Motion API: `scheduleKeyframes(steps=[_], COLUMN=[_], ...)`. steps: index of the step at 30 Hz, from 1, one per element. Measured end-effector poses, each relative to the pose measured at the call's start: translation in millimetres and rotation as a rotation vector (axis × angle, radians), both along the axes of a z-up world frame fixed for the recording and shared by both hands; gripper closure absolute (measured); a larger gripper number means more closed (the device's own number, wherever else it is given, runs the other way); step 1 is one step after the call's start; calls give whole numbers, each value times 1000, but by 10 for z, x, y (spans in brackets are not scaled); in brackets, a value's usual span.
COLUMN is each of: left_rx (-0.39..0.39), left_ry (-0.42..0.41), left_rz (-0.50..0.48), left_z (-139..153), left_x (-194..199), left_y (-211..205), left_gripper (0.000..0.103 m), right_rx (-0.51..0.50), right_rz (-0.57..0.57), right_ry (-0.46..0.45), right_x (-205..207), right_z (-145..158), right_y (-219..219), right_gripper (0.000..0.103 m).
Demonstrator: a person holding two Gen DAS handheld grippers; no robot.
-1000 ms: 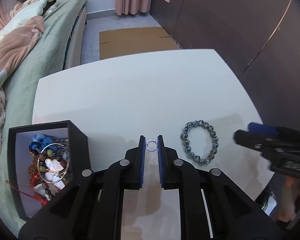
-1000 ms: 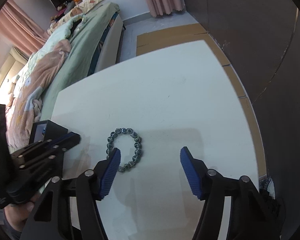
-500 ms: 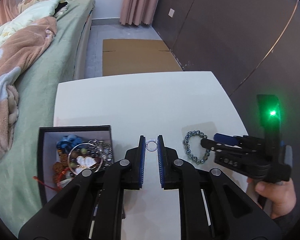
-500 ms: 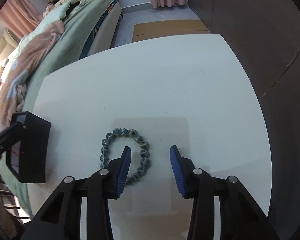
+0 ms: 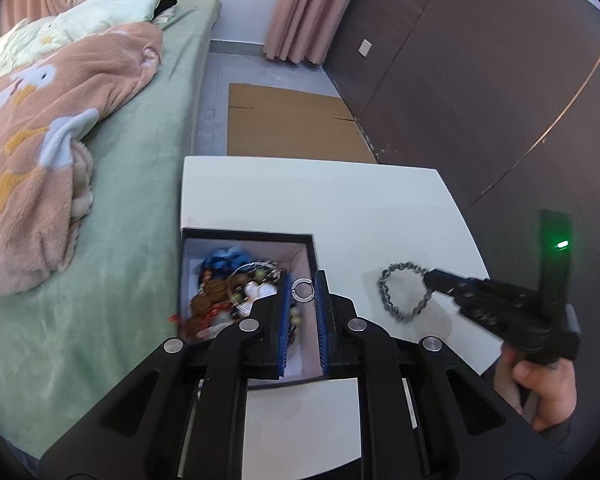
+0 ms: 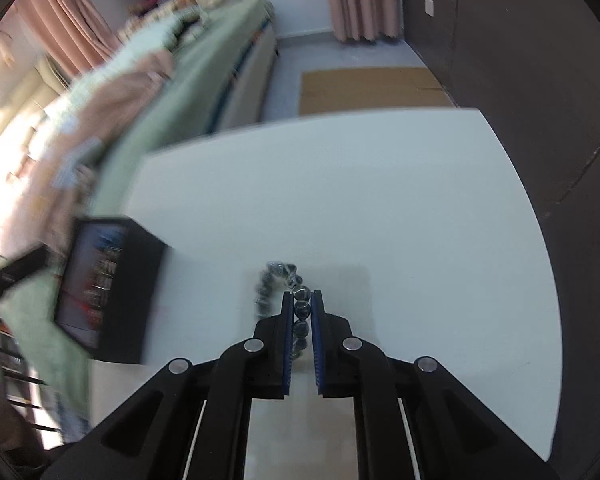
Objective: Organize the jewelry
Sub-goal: 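Grasp the grey bead bracelet with the right gripper while the left holds the ring, then drop the ring and grey bracelet into the black box with both grippers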
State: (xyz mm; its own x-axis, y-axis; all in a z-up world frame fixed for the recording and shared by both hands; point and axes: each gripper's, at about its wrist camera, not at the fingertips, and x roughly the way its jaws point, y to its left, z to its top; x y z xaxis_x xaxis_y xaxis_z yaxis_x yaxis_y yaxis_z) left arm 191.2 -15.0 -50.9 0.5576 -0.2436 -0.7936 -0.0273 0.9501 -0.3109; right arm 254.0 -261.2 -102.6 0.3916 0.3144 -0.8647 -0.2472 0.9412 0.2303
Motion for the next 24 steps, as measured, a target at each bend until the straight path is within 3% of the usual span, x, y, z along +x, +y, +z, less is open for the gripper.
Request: scheduleKeyframes(steps=[4, 5, 7, 8, 11, 19, 24], left_rx=[-41, -50, -68, -75, -98, -93, -104], left_ry=[20, 24, 12, -2, -30, -84, -90], left_rz=[-15, -15, -4, 4, 20, 70, 83], left_z=[-52, -58, -33, 4, 113, 263, 269], left_x=[-3, 3, -6, -12, -6, -6, 32], left_y=[116, 140, 213, 253, 374, 710, 844], left_gripper=[87, 81, 49, 45, 41, 18, 14], right_rx=[99, 122, 159, 177, 227, 324, 365], right_rz=[5, 4, 3, 2, 16, 118, 174], right_ry=[-51, -61, -79, -87, -114, -187, -200], right_x=[-82, -105, -145, -160, -234, -337, -372], right_z=[223, 272, 351, 389, 533, 895, 985], right_y=[24, 33, 51, 55, 87, 453, 741], right_gripper=[95, 95, 95, 95, 94, 94, 94])
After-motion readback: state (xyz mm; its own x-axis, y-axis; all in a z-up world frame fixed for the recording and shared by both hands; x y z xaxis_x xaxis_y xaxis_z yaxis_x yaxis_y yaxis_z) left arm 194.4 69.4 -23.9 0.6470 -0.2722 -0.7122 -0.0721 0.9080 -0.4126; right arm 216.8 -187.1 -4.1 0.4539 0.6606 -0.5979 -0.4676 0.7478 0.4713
